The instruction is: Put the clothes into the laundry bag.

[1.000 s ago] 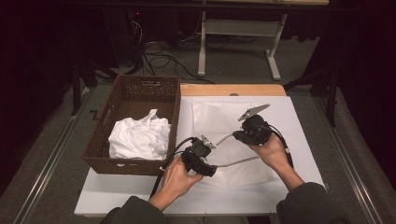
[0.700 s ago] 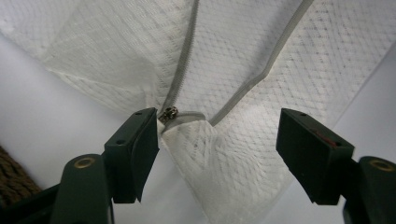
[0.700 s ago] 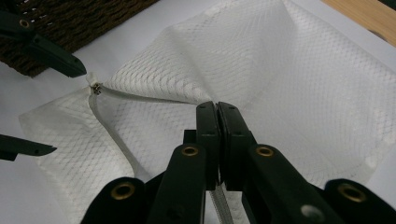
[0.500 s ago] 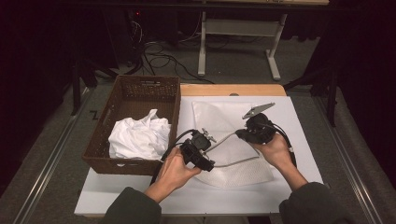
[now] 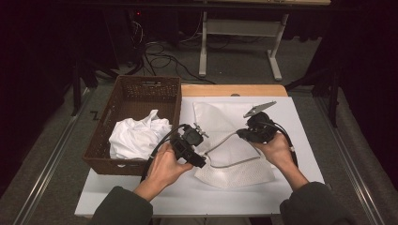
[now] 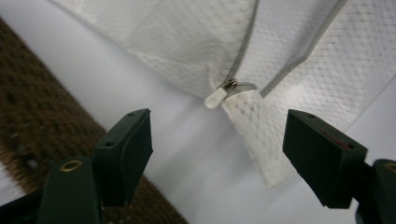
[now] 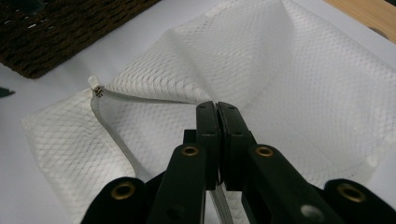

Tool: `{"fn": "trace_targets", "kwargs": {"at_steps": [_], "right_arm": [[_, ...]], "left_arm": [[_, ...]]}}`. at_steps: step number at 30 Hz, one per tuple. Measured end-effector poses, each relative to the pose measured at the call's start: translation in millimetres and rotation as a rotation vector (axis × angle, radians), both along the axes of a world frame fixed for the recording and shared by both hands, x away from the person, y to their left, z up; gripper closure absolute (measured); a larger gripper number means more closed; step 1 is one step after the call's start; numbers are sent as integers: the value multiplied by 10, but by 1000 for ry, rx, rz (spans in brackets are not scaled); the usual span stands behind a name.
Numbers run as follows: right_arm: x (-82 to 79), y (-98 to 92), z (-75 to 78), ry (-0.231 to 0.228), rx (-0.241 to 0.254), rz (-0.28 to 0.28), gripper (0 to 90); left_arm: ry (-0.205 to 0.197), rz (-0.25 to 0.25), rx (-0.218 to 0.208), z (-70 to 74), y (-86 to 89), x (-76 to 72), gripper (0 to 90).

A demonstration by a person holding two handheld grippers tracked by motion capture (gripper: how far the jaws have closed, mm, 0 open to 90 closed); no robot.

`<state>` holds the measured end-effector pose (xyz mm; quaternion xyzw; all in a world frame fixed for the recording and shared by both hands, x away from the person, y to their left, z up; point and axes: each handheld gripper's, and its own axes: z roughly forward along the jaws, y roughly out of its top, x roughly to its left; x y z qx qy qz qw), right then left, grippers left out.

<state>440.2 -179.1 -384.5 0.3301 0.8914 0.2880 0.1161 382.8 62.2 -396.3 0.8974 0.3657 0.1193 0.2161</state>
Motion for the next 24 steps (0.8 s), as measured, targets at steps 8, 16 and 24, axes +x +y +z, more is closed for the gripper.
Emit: {"fn": "trace_targets", "kwargs": {"at_steps": [8, 16, 24], "right_arm": [[0, -10, 9, 13, 3, -1, 893], [4, -17, 4, 13, -5, -5, 892], [-8, 4, 5, -5, -24, 14, 892]], "left_arm": [[7, 8, -13, 69, 119, -2, 242], [30, 8, 5, 107, 220, 32, 238], [30, 46, -8, 193, 403, 63, 238]]}}
